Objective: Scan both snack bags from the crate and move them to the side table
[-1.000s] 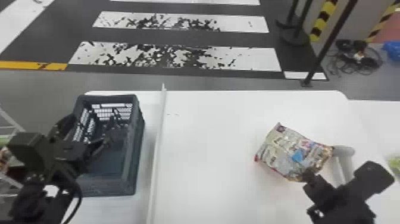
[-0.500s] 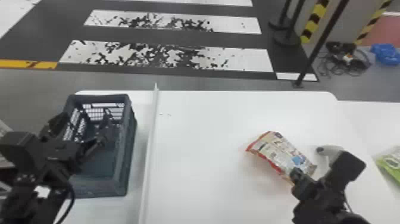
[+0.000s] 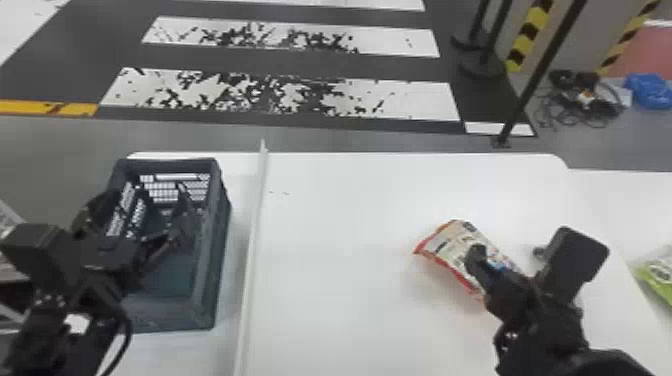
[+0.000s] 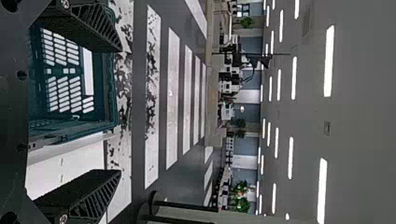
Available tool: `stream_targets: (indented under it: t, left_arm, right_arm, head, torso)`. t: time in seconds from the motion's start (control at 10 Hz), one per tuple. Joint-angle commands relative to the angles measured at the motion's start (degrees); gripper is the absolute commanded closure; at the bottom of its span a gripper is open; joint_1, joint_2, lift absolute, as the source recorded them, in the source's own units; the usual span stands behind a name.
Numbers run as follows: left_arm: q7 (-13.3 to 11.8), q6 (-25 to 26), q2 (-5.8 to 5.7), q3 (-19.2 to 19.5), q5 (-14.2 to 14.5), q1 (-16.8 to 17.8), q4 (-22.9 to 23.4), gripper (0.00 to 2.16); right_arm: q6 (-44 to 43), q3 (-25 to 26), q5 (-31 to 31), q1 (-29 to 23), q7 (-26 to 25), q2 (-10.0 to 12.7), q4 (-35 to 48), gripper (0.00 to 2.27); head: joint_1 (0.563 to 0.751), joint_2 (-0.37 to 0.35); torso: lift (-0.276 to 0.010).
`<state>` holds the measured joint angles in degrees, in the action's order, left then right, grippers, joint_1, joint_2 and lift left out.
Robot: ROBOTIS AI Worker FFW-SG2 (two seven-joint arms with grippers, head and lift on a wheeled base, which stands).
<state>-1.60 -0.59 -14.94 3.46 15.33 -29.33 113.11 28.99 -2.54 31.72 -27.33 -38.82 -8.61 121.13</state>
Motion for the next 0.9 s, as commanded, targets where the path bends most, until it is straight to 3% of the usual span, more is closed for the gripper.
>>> stream_targets:
  t: [0.0, 0.2, 0.4, 0.5, 0.6, 0.7, 0.8]
  left_arm:
    - [0.0, -1.2, 0.0, 0.0, 0.0, -0.3, 0.0, 0.07]
    - [0.1, -2.1, 0.09, 0.0, 0.0, -0.5, 0.0, 0.07]
    - [0.0, -2.1, 0.17, -0.3, -0.2, -0.6, 0.0, 0.07]
    - [0.0, -2.1, 0.17, -0.3, -0.6, -0.8, 0.0, 0.07]
    - [0.0, -2.1, 0.17, -0.3, -0.7, -1.2, 0.1, 0.07]
    - [0.0, -2.1, 0.17, -0.3, -0.8, -1.4, 0.3, 0.07]
    - [0.0, -2.1, 0.17, -0.3, -0.9, -1.8, 0.4, 0.07]
  right_arm:
    - [3.5, 1.6, -1.6, -0.2, 8.3, -0.9, 0.5, 0.11]
    - [4.0, 2.4, -9.7, -0.9, 25.4, -2.3, -0.5, 0.1]
    - [-0.2, 4.6, -12.6, -0.7, 35.4, -4.4, -1.5, 0.11]
    - [0.0, 5.9, -12.6, 0.3, 37.9, -4.8, -2.6, 0.45]
    - [1.9, 7.7, -11.5, 2.3, 39.4, -4.8, -4.7, 1.62]
    - [1.2, 9.0, -11.6, 3.6, 41.0, -4.9, -6.5, 2.22]
    - [-0.2, 9.8, -11.9, 4.7, 43.1, -5.5, -8.6, 2.25]
  head:
    - [0.695, -0.016]
    - [0.695, 0.031]
    - [0.695, 0.056]
    - [0.695, 0.053]
    - [0.695, 0.04]
    - [0.695, 0.026]
    - [0.695, 0.004]
  torso:
    - [-0.029]
    - [-0.029]
    - [-0.029]
    - [-0.029]
    - [-0.029]
    - [-0.029]
    - [-0.029]
